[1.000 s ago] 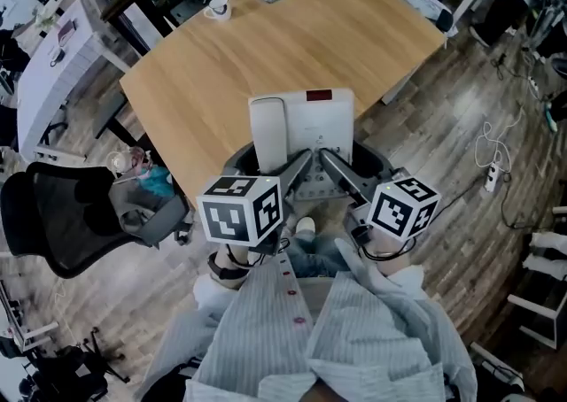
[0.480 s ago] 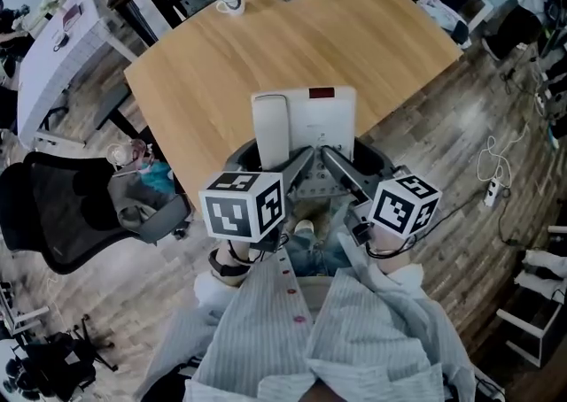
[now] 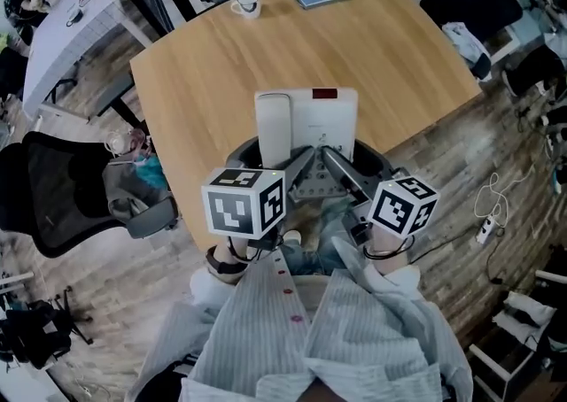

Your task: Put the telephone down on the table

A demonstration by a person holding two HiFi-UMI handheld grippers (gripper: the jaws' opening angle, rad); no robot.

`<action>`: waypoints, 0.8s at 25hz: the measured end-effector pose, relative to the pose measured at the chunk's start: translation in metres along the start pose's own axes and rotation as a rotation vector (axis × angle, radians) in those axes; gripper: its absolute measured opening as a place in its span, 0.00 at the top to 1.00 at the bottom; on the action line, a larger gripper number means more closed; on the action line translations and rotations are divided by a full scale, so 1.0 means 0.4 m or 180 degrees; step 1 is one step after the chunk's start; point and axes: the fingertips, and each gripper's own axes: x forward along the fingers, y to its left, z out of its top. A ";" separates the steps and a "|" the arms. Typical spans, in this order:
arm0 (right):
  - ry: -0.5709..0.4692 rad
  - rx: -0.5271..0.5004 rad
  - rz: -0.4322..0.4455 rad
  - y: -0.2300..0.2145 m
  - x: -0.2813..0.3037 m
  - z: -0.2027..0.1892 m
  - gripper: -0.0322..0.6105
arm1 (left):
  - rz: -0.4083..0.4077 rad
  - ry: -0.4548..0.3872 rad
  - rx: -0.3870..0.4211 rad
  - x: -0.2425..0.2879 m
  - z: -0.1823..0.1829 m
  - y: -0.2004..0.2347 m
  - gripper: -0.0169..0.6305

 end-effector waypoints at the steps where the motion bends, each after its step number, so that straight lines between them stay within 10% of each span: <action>1: 0.0034 -0.0002 0.0029 -0.017 0.009 0.017 0.54 | 0.0033 -0.0003 -0.0030 0.019 0.014 -0.001 0.37; 20: 0.0720 -0.0248 0.0711 -0.288 0.165 0.342 0.54 | 0.0751 -0.0351 -0.0679 0.316 0.274 -0.028 0.37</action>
